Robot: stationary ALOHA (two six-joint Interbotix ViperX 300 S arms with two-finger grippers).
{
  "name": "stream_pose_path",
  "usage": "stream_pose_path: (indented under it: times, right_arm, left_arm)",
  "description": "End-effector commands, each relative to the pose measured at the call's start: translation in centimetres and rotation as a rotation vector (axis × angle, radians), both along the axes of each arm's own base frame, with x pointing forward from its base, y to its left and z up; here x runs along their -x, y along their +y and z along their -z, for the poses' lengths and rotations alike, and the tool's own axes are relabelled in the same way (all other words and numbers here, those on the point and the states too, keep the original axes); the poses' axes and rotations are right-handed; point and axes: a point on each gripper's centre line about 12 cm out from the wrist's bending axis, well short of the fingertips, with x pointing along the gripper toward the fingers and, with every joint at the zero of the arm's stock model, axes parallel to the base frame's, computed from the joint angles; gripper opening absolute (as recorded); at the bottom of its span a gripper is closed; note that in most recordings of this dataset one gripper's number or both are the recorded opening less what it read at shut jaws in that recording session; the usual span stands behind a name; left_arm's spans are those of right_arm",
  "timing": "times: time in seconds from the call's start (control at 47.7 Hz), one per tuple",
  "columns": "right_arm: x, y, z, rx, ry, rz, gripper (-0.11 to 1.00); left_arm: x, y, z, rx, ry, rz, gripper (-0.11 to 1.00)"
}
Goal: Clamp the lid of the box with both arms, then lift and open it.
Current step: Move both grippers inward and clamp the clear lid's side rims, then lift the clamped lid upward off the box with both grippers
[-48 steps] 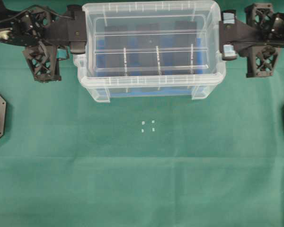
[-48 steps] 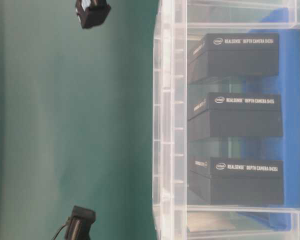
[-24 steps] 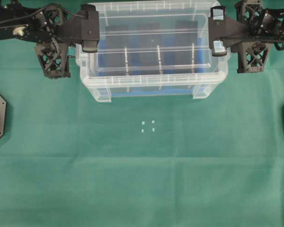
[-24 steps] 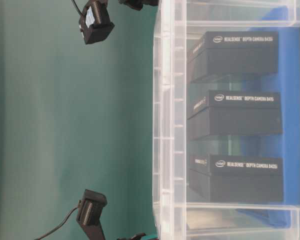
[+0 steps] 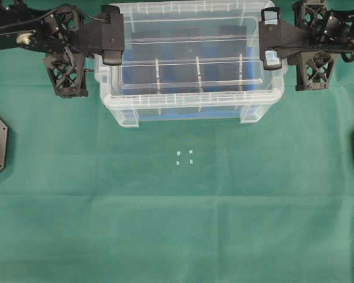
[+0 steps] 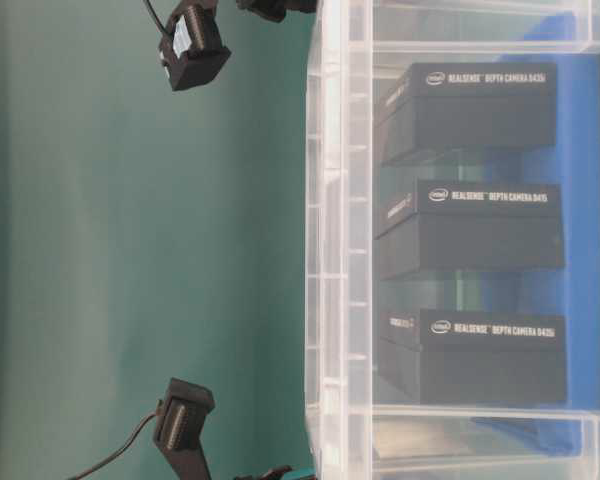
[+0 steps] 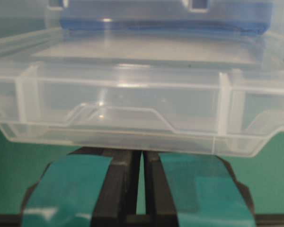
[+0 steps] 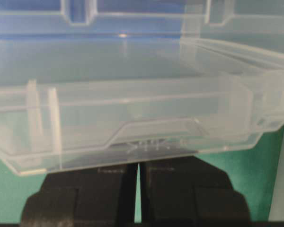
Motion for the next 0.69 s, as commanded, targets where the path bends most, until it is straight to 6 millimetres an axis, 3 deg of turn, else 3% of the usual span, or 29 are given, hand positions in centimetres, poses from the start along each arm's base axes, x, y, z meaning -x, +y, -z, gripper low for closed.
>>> stream_pose_path:
  times: [0.0,0.67]
  right_arm:
    - [-1.8,0.3,-1.4,0.017,-0.064,-0.022,0.00]
    - [-2.5,-0.1,-3.1,0.037,-0.106,-0.023,0.00]
  left_arm:
    - [-1.4,0.4,-1.7,-0.022,-0.063,0.001,0.01]
    - [-2.0,0.2,-3.2,-0.029,-0.078,0.014,0.01]
